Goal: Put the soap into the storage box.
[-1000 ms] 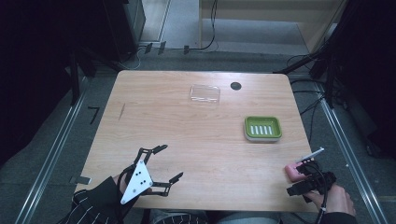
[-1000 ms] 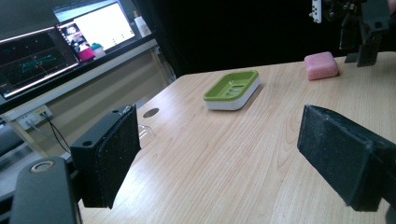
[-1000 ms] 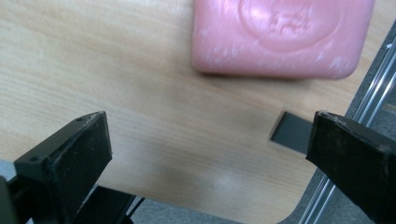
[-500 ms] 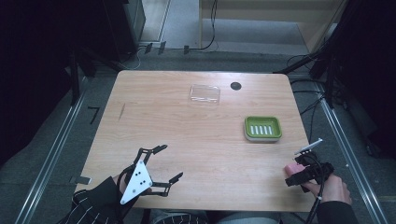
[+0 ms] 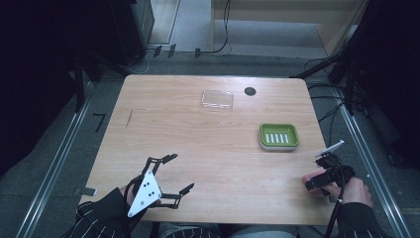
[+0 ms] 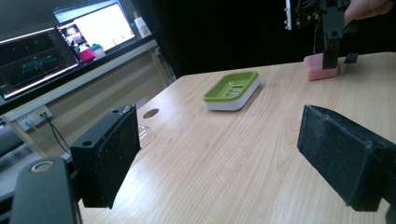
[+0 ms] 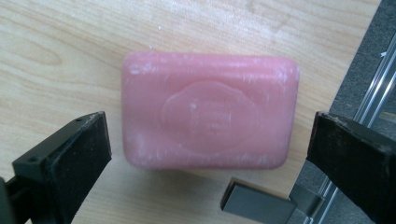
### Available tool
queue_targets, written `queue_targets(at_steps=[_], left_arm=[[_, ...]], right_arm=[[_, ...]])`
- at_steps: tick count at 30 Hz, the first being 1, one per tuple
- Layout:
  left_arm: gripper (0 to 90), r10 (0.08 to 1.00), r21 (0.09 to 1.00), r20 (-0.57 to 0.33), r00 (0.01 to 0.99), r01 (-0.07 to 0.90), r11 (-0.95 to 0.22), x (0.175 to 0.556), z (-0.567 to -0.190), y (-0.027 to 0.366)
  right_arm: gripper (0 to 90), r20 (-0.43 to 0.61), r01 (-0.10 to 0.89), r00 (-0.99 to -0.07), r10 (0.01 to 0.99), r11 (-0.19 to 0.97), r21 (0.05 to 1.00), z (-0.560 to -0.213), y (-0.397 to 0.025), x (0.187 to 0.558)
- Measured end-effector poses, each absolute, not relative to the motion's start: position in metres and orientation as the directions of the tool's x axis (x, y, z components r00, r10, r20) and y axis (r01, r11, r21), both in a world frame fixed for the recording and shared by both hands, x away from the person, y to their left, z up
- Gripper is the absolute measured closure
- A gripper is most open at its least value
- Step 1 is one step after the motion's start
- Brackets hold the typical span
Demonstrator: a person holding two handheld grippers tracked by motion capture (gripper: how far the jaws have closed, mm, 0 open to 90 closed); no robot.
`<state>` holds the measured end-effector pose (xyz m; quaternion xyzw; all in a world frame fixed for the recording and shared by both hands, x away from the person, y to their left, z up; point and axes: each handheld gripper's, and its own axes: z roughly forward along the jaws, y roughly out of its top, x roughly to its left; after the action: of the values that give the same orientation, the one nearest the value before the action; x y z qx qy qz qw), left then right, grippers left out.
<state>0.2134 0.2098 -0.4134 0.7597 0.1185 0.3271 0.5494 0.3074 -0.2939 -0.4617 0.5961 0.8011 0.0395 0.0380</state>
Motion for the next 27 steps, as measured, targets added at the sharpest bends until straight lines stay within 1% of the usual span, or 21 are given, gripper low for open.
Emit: queue_targets(at_steps=[18, 20, 23, 27], left_arm=[[13.6, 0.539, 0.913, 0.366, 0.758, -0.179, -0.367, 0.214, -0.413, 0.21], [13.5, 0.54, 0.913, 0.366, 0.758, -0.179, -0.367, 0.214, -0.413, 0.21], [13.6, 0.54, 0.913, 0.366, 0.758, -0.179, -0.367, 0.213, -0.413, 0.21], [13.5, 0.539, 0.913, 0.366, 0.758, -0.18, -0.367, 0.214, -0.413, 0.21]], right_arm=[[0.3, -0.006, 0.951, -0.306, 0.952, 0.305, 0.053, -0.475, -0.287, 0.326], [4.9, -0.012, 0.952, -0.301, 0.953, 0.301, 0.047, -0.475, -0.286, 0.327], [8.3, -0.015, 0.952, -0.302, 0.953, 0.302, 0.052, -0.475, -0.287, 0.327], [12.3, 0.0, 0.955, -0.296, 0.955, 0.296, 0.034, -0.477, -0.288, 0.327]])
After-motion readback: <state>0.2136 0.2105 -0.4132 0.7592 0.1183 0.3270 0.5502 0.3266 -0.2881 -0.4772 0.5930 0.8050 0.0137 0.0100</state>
